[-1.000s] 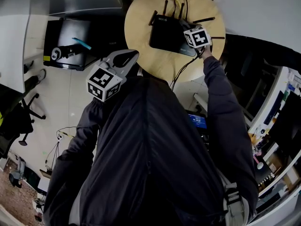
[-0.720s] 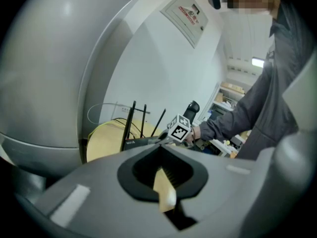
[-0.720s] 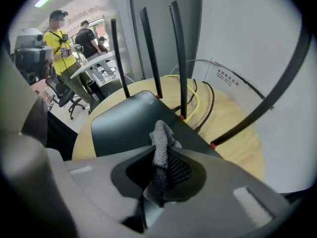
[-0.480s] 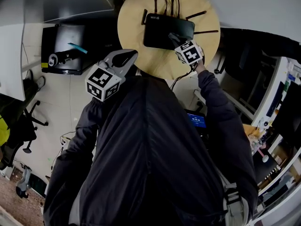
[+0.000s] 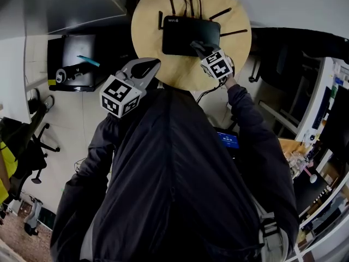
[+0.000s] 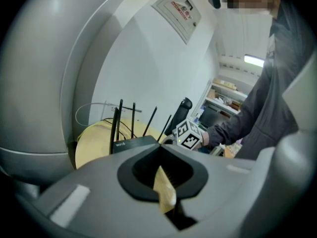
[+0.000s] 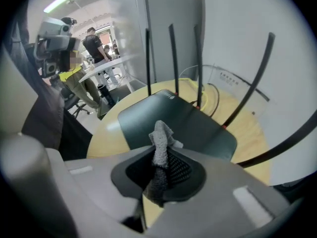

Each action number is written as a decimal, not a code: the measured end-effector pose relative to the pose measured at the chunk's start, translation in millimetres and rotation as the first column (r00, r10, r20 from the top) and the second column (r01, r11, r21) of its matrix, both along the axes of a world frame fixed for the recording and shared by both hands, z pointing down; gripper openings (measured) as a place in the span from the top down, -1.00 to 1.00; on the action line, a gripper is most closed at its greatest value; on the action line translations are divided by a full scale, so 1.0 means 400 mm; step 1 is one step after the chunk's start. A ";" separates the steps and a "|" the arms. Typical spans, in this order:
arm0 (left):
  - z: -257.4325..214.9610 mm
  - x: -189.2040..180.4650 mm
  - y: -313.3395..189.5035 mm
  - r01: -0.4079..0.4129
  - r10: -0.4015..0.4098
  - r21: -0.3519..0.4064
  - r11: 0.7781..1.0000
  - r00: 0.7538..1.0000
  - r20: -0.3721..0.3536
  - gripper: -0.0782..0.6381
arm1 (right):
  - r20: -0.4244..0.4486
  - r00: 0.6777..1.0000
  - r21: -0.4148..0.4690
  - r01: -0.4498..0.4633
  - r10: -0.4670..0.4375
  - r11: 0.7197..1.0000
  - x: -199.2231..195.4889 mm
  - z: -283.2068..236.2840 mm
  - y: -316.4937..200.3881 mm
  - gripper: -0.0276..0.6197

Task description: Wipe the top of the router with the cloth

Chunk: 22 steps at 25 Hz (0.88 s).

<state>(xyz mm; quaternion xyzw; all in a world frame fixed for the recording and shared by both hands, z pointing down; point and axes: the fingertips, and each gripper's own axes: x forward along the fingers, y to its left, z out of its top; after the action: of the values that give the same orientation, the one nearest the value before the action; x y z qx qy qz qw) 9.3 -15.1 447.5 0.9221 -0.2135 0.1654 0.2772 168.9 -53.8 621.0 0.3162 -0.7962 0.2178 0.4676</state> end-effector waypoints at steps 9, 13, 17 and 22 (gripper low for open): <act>-0.001 0.010 0.007 -0.018 0.018 0.012 1.000 1.000 0.014 0.81 | -0.118 0.951 0.048 -0.281 0.285 0.958 0.205 0.006 -0.185 0.82; -0.003 0.005 0.004 -0.011 0.011 0.016 1.000 1.000 0.013 0.81 | -0.124 0.956 0.038 -0.261 0.264 0.965 0.200 0.025 -0.173 0.82; 0.000 0.005 0.000 -0.009 0.008 0.015 1.000 1.000 0.009 0.81 | -0.134 0.968 -0.002 -0.216 0.214 0.976 0.190 0.023 -0.122 0.82; 0.000 0.016 -0.019 -0.028 0.028 0.029 0.999 1.000 0.009 0.80 | -0.119 0.982 -0.044 -0.155 0.149 0.987 0.157 0.020 -0.016 0.82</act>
<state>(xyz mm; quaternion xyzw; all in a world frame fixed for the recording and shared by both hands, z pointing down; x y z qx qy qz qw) 15.6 -22.9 447.6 0.9282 -0.2040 0.1701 0.2606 231.5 -60.2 629.1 0.3756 -0.7353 0.2552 0.5031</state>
